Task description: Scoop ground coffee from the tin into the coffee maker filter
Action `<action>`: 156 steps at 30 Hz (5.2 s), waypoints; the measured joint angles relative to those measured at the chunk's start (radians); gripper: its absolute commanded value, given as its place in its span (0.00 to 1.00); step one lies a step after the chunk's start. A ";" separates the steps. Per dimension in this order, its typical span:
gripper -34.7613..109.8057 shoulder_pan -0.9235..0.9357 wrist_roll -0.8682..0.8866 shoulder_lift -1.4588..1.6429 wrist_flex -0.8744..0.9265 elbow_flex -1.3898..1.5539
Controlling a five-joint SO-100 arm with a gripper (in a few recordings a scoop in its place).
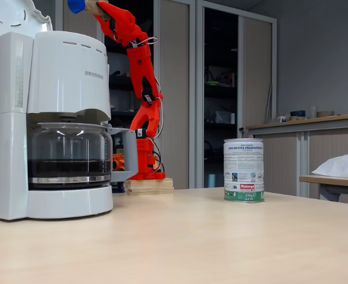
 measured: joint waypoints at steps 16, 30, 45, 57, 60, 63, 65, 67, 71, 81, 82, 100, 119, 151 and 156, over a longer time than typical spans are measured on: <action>0.24 0.017 0.344 0.066 -0.282 0.160; 0.24 0.028 0.460 0.072 -0.390 0.179; 0.24 -0.218 -0.291 0.341 -0.373 0.466; 0.24 -0.706 -1.003 0.664 -0.117 0.592; 0.24 -0.813 -1.083 0.710 -0.044 0.612; 0.24 -0.933 -1.158 0.735 0.034 0.629; 0.24 -0.997 -1.187 0.738 0.094 0.630; 0.24 -1.054 -1.218 0.739 0.146 0.630; 0.24 -1.172 -1.264 0.741 0.259 0.632; 0.24 -1.422 -1.325 0.788 0.451 0.772; 0.24 -1.436 -1.325 0.799 0.456 0.792; 0.24 -1.548 -1.355 0.811 0.403 1.009; 0.24 -1.638 -1.229 0.640 0.015 1.321; 0.36 -1.620 -0.986 0.259 -0.265 1.310; 0.37 -1.640 -0.928 0.298 -0.242 1.318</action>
